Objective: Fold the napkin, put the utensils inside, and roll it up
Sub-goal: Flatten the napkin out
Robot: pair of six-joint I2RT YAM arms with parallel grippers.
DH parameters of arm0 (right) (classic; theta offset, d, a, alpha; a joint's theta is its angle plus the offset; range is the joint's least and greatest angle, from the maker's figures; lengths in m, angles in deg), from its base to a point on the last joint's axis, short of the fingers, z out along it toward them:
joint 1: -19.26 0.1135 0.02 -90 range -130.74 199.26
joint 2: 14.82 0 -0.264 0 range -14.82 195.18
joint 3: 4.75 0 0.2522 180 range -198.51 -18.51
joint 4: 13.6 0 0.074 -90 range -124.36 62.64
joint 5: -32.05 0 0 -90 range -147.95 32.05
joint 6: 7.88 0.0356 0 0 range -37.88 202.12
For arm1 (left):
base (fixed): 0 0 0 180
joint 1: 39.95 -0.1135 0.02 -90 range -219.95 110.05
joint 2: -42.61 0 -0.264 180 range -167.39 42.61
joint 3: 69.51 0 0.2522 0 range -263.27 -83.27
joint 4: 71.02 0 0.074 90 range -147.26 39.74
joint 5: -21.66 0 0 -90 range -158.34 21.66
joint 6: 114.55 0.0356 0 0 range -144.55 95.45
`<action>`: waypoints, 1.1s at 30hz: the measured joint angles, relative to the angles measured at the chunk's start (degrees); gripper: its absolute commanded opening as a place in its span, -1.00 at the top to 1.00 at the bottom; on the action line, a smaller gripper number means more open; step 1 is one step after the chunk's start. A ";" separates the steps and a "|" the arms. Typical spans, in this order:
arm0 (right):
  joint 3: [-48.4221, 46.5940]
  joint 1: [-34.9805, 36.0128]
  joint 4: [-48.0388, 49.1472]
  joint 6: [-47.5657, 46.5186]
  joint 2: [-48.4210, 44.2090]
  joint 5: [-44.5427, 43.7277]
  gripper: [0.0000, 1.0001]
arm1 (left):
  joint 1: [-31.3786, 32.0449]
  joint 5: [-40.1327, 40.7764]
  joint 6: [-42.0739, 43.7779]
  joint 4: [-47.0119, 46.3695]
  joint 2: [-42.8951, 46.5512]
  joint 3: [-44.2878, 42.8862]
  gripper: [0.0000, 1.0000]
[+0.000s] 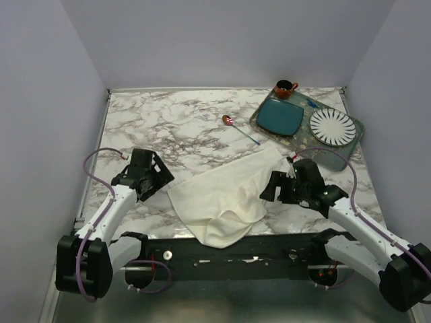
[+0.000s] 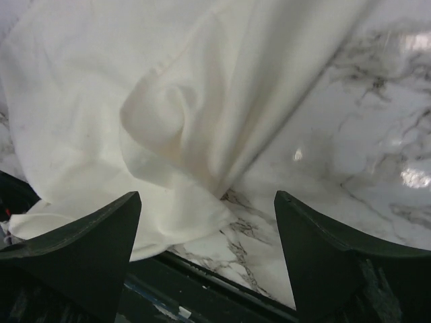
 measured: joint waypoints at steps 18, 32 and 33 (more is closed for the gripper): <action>11.56 9.55 11.52 12.57 4.76 2.47 -0.32 | 2.38 -7.98 -8.55 -6.27 -0.04 9.42 -0.32; 10.86 11.56 6.71 12.68 -0.20 -1.07 0.50 | 2.29 -10.64 -12.07 -11.56 1.49 13.97 1.00; 10.27 11.56 5.64 12.13 -0.22 -1.70 0.52 | 2.16 -10.10 -11.63 -10.99 1.51 13.29 1.00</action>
